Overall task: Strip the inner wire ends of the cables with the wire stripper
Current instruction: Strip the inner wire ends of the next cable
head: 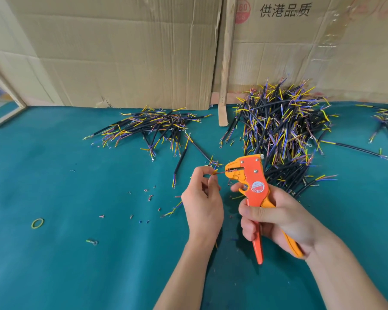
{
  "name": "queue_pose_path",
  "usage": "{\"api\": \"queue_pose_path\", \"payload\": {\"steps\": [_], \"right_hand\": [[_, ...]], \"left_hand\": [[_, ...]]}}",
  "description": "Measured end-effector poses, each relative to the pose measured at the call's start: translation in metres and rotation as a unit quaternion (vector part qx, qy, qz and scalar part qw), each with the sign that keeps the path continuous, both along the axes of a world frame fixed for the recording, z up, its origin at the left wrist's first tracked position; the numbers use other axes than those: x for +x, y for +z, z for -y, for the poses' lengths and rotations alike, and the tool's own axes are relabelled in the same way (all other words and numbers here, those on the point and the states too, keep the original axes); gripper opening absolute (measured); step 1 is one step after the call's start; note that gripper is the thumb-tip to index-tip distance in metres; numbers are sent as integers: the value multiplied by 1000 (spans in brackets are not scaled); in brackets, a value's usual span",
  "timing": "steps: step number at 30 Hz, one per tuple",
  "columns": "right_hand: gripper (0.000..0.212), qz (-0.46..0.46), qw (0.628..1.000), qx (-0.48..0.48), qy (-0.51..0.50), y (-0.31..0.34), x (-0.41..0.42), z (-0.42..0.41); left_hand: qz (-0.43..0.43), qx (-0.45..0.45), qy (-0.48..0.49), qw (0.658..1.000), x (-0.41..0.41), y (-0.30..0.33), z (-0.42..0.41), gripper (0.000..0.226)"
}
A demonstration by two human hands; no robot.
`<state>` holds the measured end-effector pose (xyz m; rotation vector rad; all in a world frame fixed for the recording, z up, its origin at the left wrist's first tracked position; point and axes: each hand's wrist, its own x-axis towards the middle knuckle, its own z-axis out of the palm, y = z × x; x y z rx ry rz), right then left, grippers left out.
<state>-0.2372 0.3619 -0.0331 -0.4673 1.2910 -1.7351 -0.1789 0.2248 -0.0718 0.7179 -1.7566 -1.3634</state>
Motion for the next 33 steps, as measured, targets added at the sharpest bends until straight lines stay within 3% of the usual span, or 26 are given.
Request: {"api": "queue_pose_path", "payload": {"steps": [5,11,16,19,24,33], "right_hand": [[48,25,1000,-7,-7,-2,1,4],[48,16,996,-1,-89,-7,2,12],[39,51,992,-47,-103,-3,-6,0],[32,56,995,-27,-75,-1,-8,-4],[45,68,996,38,-33,-3,-5,-2],[35,58,998,18,13,2,-6,-8]], "left_hand": [[-6,-7,-10,1000,1,1,0,17],[-1,-5,-31,999,0,0,-1,15],[-13,8,-20,1000,0,-2,2,15],[-15,11,-24,1000,-1,-2,3,13],[-25,39,-67,997,0,-2,7,21],[-15,31,-95,995,2,0,9,13]]}}
